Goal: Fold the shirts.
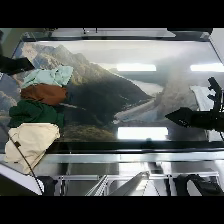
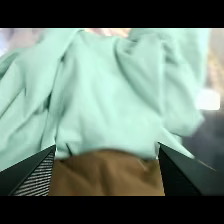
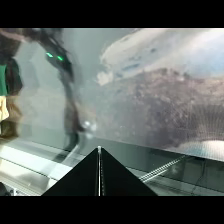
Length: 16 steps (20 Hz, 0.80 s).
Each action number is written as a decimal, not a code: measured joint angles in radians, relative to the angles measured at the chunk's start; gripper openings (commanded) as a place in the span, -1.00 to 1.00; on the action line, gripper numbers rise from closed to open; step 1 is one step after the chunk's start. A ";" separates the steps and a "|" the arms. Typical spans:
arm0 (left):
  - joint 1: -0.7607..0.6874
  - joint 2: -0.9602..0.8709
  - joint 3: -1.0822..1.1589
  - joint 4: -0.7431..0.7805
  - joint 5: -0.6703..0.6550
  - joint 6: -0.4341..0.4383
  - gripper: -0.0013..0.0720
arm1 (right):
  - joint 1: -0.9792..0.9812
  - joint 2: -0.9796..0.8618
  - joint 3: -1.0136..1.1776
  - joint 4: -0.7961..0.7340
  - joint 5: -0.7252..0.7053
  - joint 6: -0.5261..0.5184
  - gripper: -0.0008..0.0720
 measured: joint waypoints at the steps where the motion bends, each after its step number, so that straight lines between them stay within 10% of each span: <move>1: -0.005 -0.055 0.015 0.012 0.026 -0.003 1.00 | 0.000 0.000 0.000 0.000 0.000 0.000 -0.91; 5: -0.017 -0.174 -0.007 0.032 0.137 -0.004 0.92 | 0.000 0.000 0.000 0.000 0.000 0.000 -0.91; 6: -0.021 -0.190 -0.011 0.032 0.156 -0.004 0.62 | 0.000 0.000 0.000 0.000 0.000 0.000 -0.91; 7: -0.025 -0.202 -0.013 0.031 0.176 -0.004 -0.45 | 0.000 0.000 0.000 0.000 0.000 0.000 -0.91; 8: -0.030 -0.211 -0.012 0.021 0.185 -0.006 -0.91 | 0.000 0.000 0.000 0.000 0.000 0.000 -0.91; 16: -0.118 -0.040 0.055 -0.247 0.125 0.064 -0.91 | 0.000 0.000 0.000 0.001 0.000 0.000 -0.91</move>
